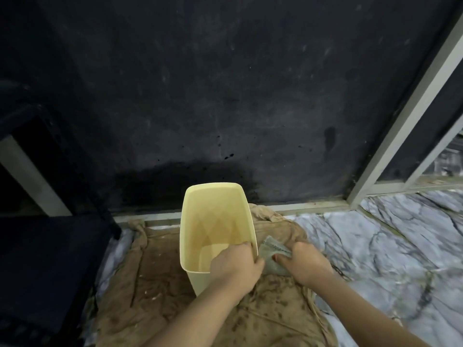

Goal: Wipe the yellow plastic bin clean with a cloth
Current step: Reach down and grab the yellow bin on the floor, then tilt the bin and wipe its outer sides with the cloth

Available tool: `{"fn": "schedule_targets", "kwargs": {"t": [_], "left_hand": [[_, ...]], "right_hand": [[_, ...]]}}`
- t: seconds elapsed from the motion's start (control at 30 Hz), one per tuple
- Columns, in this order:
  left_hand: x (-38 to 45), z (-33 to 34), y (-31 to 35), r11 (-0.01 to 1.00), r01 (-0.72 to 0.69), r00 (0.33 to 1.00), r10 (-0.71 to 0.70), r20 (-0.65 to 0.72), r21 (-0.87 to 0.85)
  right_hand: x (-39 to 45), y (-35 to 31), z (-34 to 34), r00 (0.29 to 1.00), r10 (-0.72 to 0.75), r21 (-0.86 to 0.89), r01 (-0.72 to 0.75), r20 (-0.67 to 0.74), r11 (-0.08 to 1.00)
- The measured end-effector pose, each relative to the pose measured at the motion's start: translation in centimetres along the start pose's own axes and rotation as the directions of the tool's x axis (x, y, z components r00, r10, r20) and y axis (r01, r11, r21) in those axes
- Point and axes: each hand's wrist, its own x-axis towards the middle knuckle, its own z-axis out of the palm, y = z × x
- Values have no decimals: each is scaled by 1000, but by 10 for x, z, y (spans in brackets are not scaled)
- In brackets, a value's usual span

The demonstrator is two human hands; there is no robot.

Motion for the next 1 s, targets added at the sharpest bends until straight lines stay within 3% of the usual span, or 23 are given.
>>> {"fn": "schedule_targets", "kwargs": {"t": [0.1,0.23,0.47,0.73,1.0], "left_hand": [[-2,-7,-4,1000,23,999,-22,-34,6],[-8,-15,-21,987,73,993,-85,-78,-143],[-32,-28,-57,953,32,970,-103,-221,-303],[-60,-17,-68,794,37,921,-263,-288,-606],[-86,-1,-72,686,47,953,-248,-172,-726]], "right_hand": [[-2,-6,4,999,-33,11,33,-3,999],[-8,-14,7,997,-60,48,62,-45,997],[-30,-28,17,975,-161,217,193,-156,957],[-57,-34,35,942,-269,333,324,-201,885],[-67,-29,58,929,-281,419,360,-240,834]]}}
